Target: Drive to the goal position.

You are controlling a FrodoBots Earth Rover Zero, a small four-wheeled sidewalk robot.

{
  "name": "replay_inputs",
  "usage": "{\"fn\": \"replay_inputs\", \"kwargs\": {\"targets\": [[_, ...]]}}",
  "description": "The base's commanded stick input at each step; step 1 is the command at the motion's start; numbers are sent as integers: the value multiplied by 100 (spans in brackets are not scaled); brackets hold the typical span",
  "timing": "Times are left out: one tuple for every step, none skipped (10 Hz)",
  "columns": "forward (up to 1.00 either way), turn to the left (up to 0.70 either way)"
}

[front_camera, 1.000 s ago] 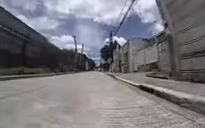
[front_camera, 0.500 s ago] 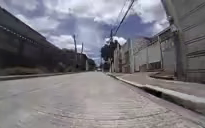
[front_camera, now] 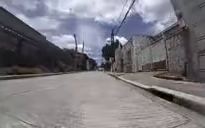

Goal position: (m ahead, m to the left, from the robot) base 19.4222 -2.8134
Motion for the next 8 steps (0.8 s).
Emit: {"fn": "replay_inputs", "kwargs": {"targets": [[70, -2], [70, 0], [70, -2], [70, -1], [70, -1], [70, -1], [70, 0], [70, 0]]}}
